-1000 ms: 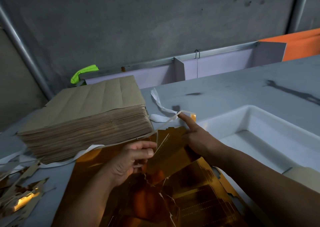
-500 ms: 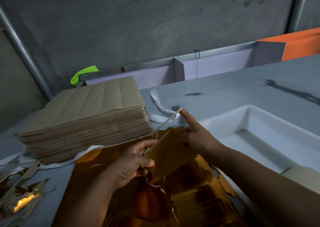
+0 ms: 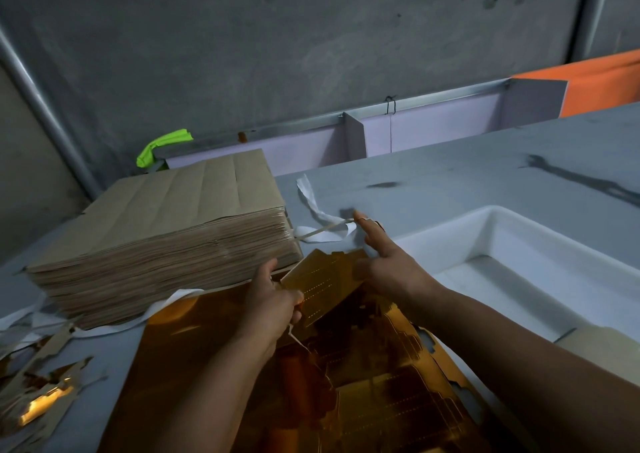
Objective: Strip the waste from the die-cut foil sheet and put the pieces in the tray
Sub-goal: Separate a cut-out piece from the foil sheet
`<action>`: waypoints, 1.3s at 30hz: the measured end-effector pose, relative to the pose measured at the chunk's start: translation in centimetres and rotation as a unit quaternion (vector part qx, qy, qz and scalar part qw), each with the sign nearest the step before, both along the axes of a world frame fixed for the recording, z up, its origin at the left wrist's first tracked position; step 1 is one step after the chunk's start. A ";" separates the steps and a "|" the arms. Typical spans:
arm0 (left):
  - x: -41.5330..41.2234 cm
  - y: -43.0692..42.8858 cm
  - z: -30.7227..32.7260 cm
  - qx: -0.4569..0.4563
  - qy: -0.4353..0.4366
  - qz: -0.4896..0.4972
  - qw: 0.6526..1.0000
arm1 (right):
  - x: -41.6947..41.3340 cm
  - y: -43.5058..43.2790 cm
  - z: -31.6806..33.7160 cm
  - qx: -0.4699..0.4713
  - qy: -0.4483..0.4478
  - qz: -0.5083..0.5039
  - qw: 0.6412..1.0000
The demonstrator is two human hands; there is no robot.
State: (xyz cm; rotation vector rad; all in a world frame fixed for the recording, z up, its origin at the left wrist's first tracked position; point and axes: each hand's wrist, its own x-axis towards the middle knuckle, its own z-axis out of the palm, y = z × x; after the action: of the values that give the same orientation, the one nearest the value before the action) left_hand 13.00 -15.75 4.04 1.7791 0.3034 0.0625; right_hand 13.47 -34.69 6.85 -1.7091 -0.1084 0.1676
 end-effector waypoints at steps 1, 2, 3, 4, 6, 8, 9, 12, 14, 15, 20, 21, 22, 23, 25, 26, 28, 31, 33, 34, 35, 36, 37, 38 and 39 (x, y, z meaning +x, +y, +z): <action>0.1 -0.2 -0.1 -0.005 -0.001 0.013 1.000 | 0.0 0.0 0.0 -0.008 0.000 -0.002 1.000; 0.1 -0.5 -0.2 -0.010 0.002 0.025 1.000 | 0.0 0.0 0.0 -0.017 -0.002 -0.004 1.000; 0.2 -0.8 -0.4 -0.019 0.005 0.035 0.999 | 0.1 0.0 0.0 -0.024 -0.003 -0.005 1.000; 0.4 -1.1 -0.5 -0.030 0.008 0.044 0.999 | 0.1 0.0 0.0 -0.030 -0.005 -0.005 1.000; 0.6 -1.7 -0.6 -0.051 0.012 0.054 0.997 | 0.1 0.0 -0.1 -0.039 -0.006 -0.005 0.999; 0.8 -2.4 -0.9 -0.057 0.011 0.055 0.997 | 0.1 0.0 -0.1 -0.045 -0.005 -0.004 0.999; 0.8 -2.7 -1.1 -0.058 0.010 0.053 0.997 | 0.1 0.1 -0.1 -0.047 -0.004 -0.003 0.999; 1.1 -3.3 -1.8 -0.052 0.008 0.046 0.998 | 0.3 0.2 -0.2 -0.061 0.004 -0.002 0.998; 1.2 -3.4 -2.1 -0.045 0.008 0.045 0.998 | 0.4 0.2 -0.3 -0.071 0.006 0.003 0.997; 1.2 -3.4 -2.2 -0.041 0.009 0.046 0.998 | 0.4 0.2 -0.4 -0.077 0.007 0.007 0.997; 1.2 -3.4 -2.4 0.037 0.019 0.022 0.999 | 0.3 0.2 -0.7 -0.150 0.026 0.030 0.988; 1.1 -3.3 -2.4 0.062 0.022 0.010 0.998 | 0.3 0.2 -0.7 -0.165 0.028 0.036 0.985; 1.0 -3.3 -2.3 0.088 0.024 -0.004 0.996 | 0.3 0.3 -0.7 -0.173 0.028 0.044 0.983; 0.8 -3.2 -2.3 0.115 0.027 -0.016 0.993 | 0.3 0.3 -0.8 -0.178 0.028 0.052 0.982; 0.6 -3.0 -2.1 0.175 0.029 -0.037 0.983 | 0.3 0.3 -0.8 -0.194 0.029 0.064 0.979; 0.5 -2.9 -1.9 0.207 0.029 -0.045 0.977 | 0.3 0.3 -0.8 -0.205 0.030 0.067 0.976; 0.3 -2.7 -1.7 0.260 0.029 -0.059 0.963 | 0.3 0.2 -0.9 -0.226 0.023 0.074 0.971; 0.0 -2.3 -1.5 0.305 0.020 -0.089 0.948 | 0.2 0.2 -1.1 -0.236 0.009 0.096 0.967; -0.4 -2.0 -1.1 0.316 0.015 -0.101 0.943 | 0.2 0.2 -1.2 -0.234 0.010 0.101 0.967; -0.6 -1.9 -1.0 0.319 0.014 -0.106 0.942 | 0.2 0.1 -1.3 -0.236 0.009 0.100 0.967; -0.8 -1.7 -0.8 0.321 0.013 -0.111 0.940 | 0.3 0.1 -1.4 -0.242 0.009 0.099 0.965; -1.0 -1.6 -0.7 0.322 0.010 -0.114 0.940 | 0.3 0.1 -1.4 -0.249 0.009 0.100 0.963; -1.2 -1.4 -0.5 0.321 0.007 -0.114 0.940 | 0.3 0.1 -1.4 -0.256 0.010 0.103 0.961; -1.4 -1.2 -0.4 0.316 0.004 -0.111 0.942 | 0.3 0.1 -1.4 -0.263 0.011 0.105 0.959; -1.6 -0.9 -0.2 0.309 0.003 -0.105 0.945 | 0.3 0.1 -1.5 -0.270 0.010 0.105 0.957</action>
State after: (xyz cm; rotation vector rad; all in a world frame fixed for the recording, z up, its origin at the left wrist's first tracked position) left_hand 11.43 -16.67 3.87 2.4263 0.0952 -0.0027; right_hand 13.82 -34.62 5.35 -2.2398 -0.2475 0.4002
